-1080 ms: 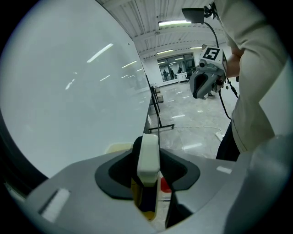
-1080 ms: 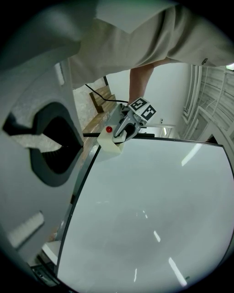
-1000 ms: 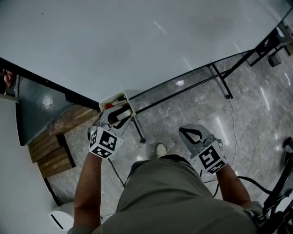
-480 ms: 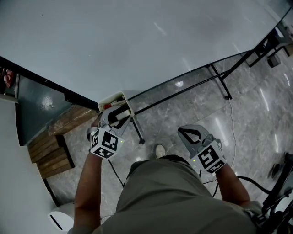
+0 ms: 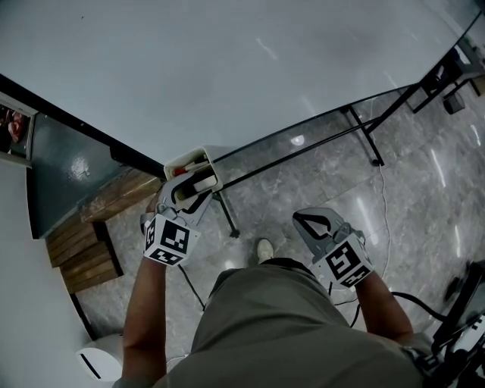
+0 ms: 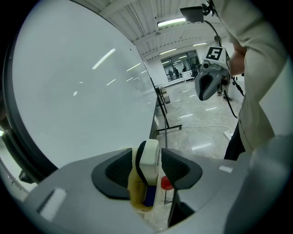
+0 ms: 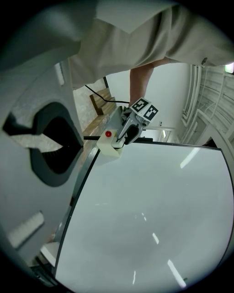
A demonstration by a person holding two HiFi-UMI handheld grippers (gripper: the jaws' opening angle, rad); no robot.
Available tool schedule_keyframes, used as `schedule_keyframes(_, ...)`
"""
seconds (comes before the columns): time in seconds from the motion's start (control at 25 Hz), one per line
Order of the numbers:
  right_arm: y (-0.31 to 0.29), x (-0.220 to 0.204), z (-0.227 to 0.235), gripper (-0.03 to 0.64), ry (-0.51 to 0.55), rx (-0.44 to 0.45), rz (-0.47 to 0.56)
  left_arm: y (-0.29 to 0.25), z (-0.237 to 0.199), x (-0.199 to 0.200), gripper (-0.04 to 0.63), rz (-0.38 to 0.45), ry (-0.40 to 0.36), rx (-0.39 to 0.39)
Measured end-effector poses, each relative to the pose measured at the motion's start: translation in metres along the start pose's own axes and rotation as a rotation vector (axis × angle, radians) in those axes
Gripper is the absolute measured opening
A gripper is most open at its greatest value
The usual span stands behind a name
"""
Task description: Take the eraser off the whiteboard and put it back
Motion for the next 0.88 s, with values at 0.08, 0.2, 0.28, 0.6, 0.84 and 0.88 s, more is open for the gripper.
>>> schedule_keyframes(0.08, 0.000, 0.002, -0.004, 0.002, 0.001, 0.004, 0.001, 0.009, -0.001, 0.002, 0.210, 0.007, 0.006, 0.014)
schedule_keyframes(0.2, 0.000, 0.004, -0.010, 0.002, 0.004, 0.010, 0.003, 0.024, -0.001, 0.005, 0.210, 0.020, 0.018, 0.040)
schedule_keyframes(0.28, 0.000, 0.005, -0.016, 0.002, 0.006, 0.014, 0.004, 0.037, 0.001, 0.010, 0.210, 0.052, 0.048, 0.060)
schedule_keyframes(0.6, 0.002, 0.018, -0.052, 0.002, 0.048, 0.014, 0.023, 0.120, 0.026, 0.043, 0.181, 0.293, 0.299, 0.150)
schedule_keyframes(0.84, 0.013, 0.035, -0.109, 0.002, 0.096, 0.035, 0.044, 0.192, 0.087, 0.041, 0.097, 0.319, 0.336, 0.126)
schedule_keyframes(0.88, 0.015, 0.038, -0.121, 0.002, 0.104, 0.036, 0.050, 0.205, 0.099, 0.040, 0.080, 0.324, 0.345, 0.121)
Point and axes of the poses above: the fingertips, and each gripper's own axes: y backward along the fingers, z to its right, x out of its top, the point moved 6 cm from there along y, backward along the fingers, and after that the axes turned 9 degrees about z, right-handed, at the moved point
